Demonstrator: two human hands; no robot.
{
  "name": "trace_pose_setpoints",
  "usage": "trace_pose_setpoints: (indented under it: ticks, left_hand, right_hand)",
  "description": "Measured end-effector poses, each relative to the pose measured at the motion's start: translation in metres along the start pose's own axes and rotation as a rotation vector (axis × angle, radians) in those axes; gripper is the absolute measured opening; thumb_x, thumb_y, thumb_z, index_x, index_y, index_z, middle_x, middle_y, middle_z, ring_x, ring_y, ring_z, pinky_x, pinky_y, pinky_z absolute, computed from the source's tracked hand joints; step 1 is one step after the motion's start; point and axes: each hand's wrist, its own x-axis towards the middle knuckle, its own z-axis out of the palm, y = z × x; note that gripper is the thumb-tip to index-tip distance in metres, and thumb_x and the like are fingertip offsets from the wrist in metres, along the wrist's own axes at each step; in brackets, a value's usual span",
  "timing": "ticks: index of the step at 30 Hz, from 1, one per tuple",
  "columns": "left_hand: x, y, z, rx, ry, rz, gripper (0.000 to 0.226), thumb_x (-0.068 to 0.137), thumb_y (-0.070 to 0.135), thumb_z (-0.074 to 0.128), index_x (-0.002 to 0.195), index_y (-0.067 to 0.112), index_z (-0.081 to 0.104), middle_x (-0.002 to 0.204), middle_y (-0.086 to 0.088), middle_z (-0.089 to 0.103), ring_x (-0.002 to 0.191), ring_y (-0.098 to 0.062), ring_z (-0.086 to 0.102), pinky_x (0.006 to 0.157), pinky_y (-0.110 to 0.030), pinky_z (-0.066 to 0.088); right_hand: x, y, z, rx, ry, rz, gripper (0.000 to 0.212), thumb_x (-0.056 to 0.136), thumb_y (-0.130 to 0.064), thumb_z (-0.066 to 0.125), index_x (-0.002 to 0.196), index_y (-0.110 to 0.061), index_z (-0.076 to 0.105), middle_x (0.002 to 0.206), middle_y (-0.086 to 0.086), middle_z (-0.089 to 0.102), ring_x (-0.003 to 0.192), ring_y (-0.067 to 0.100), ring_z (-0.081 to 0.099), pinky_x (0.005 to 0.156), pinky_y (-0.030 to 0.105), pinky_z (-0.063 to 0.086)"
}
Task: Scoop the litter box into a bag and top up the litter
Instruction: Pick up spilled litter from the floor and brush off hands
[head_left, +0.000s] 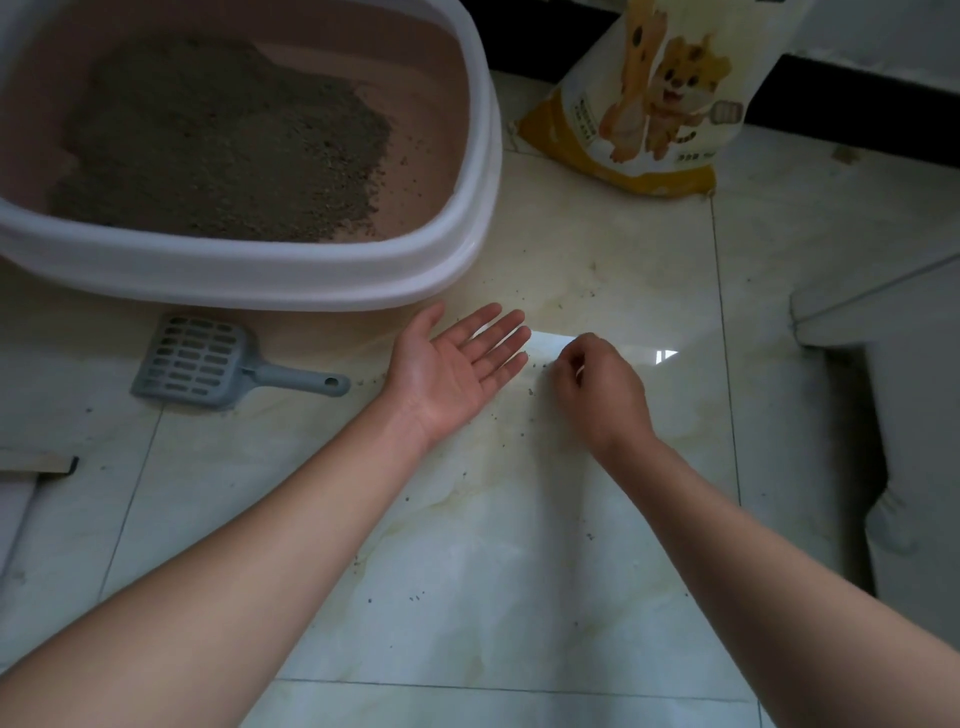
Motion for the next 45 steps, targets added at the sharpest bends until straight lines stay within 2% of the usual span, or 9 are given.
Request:
trace_pose_setpoints:
  ticks: [6,12,16,19,22,27,34,43,45]
  left_hand:
    - [0.011,-0.003,0.004,0.0,-0.017,-0.033,0.056,0.099,0.044,0.035,0.13,0.002,0.055,0.126,-0.02,0.063,0.123,-0.036,0.057,0.112,-0.046,0.036]
    - [0.007,-0.017,0.007,-0.103,-0.179,-0.09,0.056,0.097,0.041,0.037,0.128,-0.001,0.056,0.13,-0.023,0.059,0.121,-0.037,0.058,0.112,-0.047,0.036]
    - [0.008,-0.011,0.003,-0.13,-0.238,-0.118,0.052,0.099,0.038,0.037,0.121,-0.003,0.06,0.129,-0.023,0.06,0.118,-0.037,0.06,0.111,-0.045,0.037]
    - [0.009,-0.002,-0.004,-0.137,-0.227,-0.102,0.049,0.099,0.034,0.038,0.112,-0.004,0.066,0.123,-0.022,0.064,0.11,-0.035,0.065,0.091,-0.044,0.055]
    - [0.01,0.005,-0.015,-0.179,-0.221,-0.064,0.047,0.099,0.03,0.039,0.109,-0.006,0.067,0.121,-0.023,0.065,0.114,-0.038,0.062,0.1,-0.05,0.048]
    - [0.008,0.012,-0.023,-0.219,-0.201,-0.029,0.045,0.097,0.028,0.04,0.113,-0.006,0.065,0.122,-0.022,0.064,0.115,-0.037,0.062,0.105,-0.05,0.044]
    - [0.006,0.015,-0.026,-0.228,-0.187,-0.036,0.046,0.098,0.031,0.039,0.115,-0.004,0.065,0.124,-0.021,0.064,0.116,-0.036,0.062,0.105,-0.049,0.044]
    - [0.006,0.012,-0.021,-0.229,-0.183,-0.066,0.048,0.097,0.032,0.041,0.11,-0.006,0.068,0.125,-0.021,0.063,0.117,-0.036,0.061,0.107,-0.049,0.041]
    - [0.005,0.013,-0.021,-0.227,-0.182,-0.064,0.048,0.097,0.032,0.041,0.111,-0.006,0.068,0.126,-0.021,0.063,0.117,-0.036,0.061,0.108,-0.049,0.041]
  right_hand:
    - [-0.02,-0.04,-0.013,0.155,0.028,-0.216,0.01,0.096,-0.026,0.052,0.088,-0.023,0.058,0.077,-0.012,0.057,0.065,0.005,0.052,0.058,0.018,0.038]
    - [-0.025,-0.068,0.006,0.043,-0.048,-0.402,0.013,0.091,-0.024,0.057,0.096,-0.013,0.064,0.095,0.002,0.065,0.082,0.024,0.062,0.064,0.04,0.05]
    - [-0.026,-0.064,0.004,0.074,0.037,-0.476,0.015,0.09,-0.02,0.058,0.097,-0.016,0.071,0.094,-0.002,0.064,0.081,0.022,0.062,0.06,0.035,0.048]
    - [-0.018,-0.048,-0.008,0.165,0.153,-0.394,0.014,0.091,-0.02,0.059,0.094,-0.02,0.073,0.086,-0.009,0.062,0.07,0.009,0.055,0.062,0.025,0.044]
    - [-0.01,-0.023,-0.014,0.267,0.287,-0.187,0.011,0.092,-0.02,0.063,0.09,-0.021,0.074,0.086,-0.009,0.067,0.068,0.008,0.058,0.068,0.027,0.049]
    - [-0.008,0.014,0.004,0.087,0.064,-0.065,0.014,0.086,-0.021,0.07,0.1,-0.025,0.072,0.096,-0.01,0.063,0.076,0.009,0.059,0.08,0.032,0.052]
    - [-0.009,0.015,0.014,0.07,0.037,-0.063,0.016,0.081,-0.023,0.077,0.095,-0.026,0.069,0.092,-0.014,0.06,0.077,0.003,0.056,0.068,0.003,0.035]
    - [0.008,0.002,0.02,0.026,0.081,0.02,0.004,0.087,-0.02,0.064,0.085,-0.022,0.067,0.086,-0.007,0.062,0.077,0.01,0.058,0.064,0.016,0.037]
    - [0.009,0.002,0.021,-0.025,0.061,-0.006,0.009,0.089,-0.018,0.06,0.084,-0.02,0.066,0.085,-0.005,0.061,0.077,0.014,0.058,0.066,0.025,0.041]
